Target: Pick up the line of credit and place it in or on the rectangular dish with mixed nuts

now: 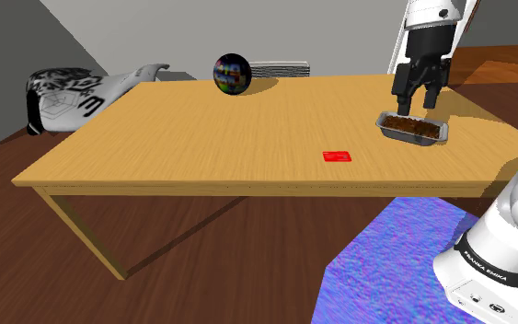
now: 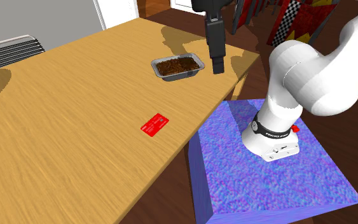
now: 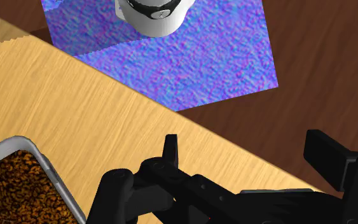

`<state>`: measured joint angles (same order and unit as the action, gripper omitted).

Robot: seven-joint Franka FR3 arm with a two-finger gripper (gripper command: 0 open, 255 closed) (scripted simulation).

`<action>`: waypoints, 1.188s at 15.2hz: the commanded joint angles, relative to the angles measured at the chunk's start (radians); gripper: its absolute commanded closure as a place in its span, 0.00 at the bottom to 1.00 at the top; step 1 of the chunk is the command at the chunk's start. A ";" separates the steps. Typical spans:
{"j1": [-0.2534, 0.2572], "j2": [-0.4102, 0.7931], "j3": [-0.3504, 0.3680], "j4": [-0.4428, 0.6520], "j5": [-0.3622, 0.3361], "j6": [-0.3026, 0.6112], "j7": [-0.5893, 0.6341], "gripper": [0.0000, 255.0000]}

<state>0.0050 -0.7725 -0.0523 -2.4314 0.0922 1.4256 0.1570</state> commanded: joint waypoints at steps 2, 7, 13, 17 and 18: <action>0.009 -0.023 -0.015 -0.046 -0.012 0.059 -0.053 0.00; 0.060 -0.094 -0.110 -0.251 -0.059 0.374 -0.318 0.00; 0.160 -0.040 -0.277 -0.414 -0.074 0.799 -0.665 0.00; 0.312 0.076 -0.449 -0.453 -0.023 1.091 -0.945 0.00; 0.372 0.109 -0.506 -0.453 0.002 1.159 -1.025 0.00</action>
<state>0.3275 -0.6890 -0.5041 -2.8689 0.0748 2.5001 -0.7779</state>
